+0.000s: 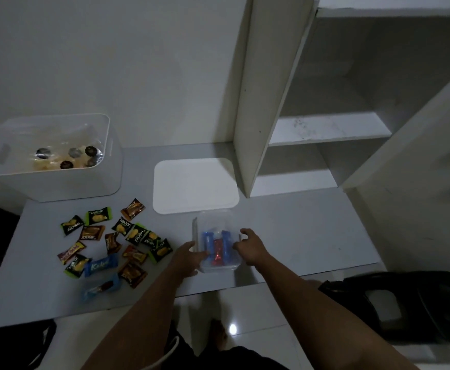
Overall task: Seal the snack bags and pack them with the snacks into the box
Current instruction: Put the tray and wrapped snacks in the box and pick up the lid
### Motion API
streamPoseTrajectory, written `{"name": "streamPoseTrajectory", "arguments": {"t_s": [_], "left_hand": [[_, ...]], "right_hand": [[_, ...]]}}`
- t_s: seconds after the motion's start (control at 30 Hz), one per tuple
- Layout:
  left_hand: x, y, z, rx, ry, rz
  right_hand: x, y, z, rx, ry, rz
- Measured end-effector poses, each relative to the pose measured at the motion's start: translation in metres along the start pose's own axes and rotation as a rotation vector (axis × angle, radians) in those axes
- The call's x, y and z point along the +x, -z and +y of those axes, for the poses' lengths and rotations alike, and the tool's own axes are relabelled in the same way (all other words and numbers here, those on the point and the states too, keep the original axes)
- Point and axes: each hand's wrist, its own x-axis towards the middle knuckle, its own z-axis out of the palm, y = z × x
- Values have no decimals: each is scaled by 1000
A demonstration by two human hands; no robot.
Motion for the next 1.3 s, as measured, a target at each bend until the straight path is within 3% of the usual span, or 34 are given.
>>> {"name": "streamPoseTrajectory", "arguments": {"t_s": [0.2,0.33,0.57,0.73,0.97,1.13,1.3], "left_hand": [[-17,21,19,-45,-50,-70],[-20,51,47,-93,-125,13],[-42,157,127,-122,-336,277],[-47,267,182,-173,-430,378],[-9,409,206,-86,-319,370],[41,463,196,20,-270,253],[90,488,180,57,-90,97]], "right_hand": [[1,-6,-22,63,26,-61],[2,-17,-66,67,130,-4],[12,-57,-211,27,425,-23],[6,-108,-338,12,596,-64],[27,-194,-452,-80,441,-219],[58,-247,-476,-213,222,-253],[80,-289,-476,-372,97,-216]]}}
